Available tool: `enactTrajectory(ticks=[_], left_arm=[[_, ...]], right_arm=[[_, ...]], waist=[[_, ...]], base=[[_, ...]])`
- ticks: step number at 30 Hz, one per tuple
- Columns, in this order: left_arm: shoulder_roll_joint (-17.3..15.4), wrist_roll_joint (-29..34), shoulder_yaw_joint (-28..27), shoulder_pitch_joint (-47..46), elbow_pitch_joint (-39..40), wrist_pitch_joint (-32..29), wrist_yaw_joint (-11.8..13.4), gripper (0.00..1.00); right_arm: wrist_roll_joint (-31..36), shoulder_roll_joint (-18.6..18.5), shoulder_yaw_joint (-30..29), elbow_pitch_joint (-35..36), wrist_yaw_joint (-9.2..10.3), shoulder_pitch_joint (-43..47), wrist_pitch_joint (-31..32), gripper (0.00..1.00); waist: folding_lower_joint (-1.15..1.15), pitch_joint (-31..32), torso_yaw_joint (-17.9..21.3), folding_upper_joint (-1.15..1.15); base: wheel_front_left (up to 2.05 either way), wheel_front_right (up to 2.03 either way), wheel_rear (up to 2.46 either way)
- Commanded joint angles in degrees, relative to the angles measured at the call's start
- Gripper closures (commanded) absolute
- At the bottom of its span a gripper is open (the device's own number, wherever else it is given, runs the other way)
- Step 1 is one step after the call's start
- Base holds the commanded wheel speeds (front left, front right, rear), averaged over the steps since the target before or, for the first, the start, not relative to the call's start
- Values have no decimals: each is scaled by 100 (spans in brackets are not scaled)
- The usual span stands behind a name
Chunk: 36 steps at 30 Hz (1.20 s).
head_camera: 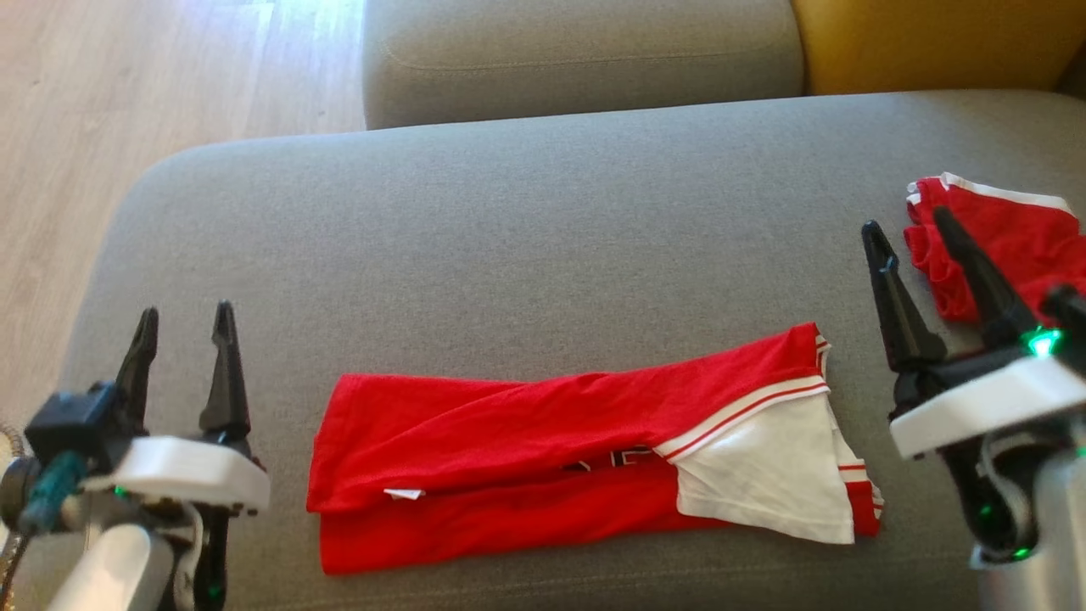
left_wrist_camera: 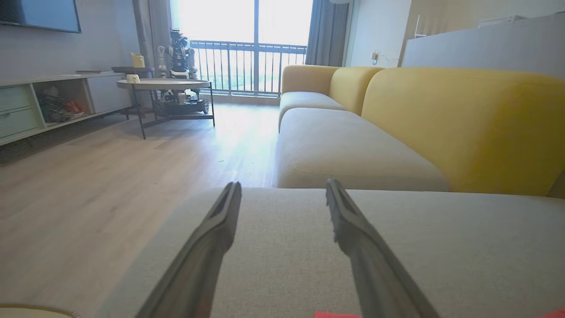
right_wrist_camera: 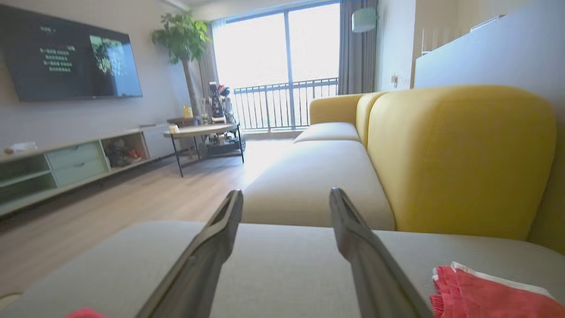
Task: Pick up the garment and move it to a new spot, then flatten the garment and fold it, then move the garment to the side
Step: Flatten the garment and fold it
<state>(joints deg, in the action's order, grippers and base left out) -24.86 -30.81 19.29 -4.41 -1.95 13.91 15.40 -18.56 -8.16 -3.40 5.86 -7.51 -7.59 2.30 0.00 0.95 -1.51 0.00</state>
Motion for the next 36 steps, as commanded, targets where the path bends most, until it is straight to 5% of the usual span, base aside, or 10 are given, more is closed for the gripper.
enactTrajectory(ticks=[1, 9, 15, 26, 36], left_arm=[[-7, 79, -383, -103, 176, 82, 71, 0], [882, 609, -1050, 567, 335, 106, -117, 0], [1331, 1006, -1441, 735, 199, 107, -605, 0], [1779, 1455, -1563, 591, -316, 108, -1301, 0], [1883, 1723, -1586, 258, -610, 108, -1641, 0]], right_arm=[[76, 103, 105, 103, 2, -4, -330, 0], [358, 437, 64, -422, 2, 457, -1193, 0], [367, 502, 83, -658, 2, 461, -1245, 0], [529, 526, -499, -1907, 2, 179, 9, 0], [820, 527, -691, -2780, 2, -392, 484, 0]], waist=[[0, 5, -15, 0], [0, 12, -55, 0], [0, -21, -43, 0], [0, -306, -43, 0], [0, -690, -133, 0]], base=[[0, 0, 0], [0, 0, 0], [0, 0, 0], [0, 0, 0], [0, 0, 0]])
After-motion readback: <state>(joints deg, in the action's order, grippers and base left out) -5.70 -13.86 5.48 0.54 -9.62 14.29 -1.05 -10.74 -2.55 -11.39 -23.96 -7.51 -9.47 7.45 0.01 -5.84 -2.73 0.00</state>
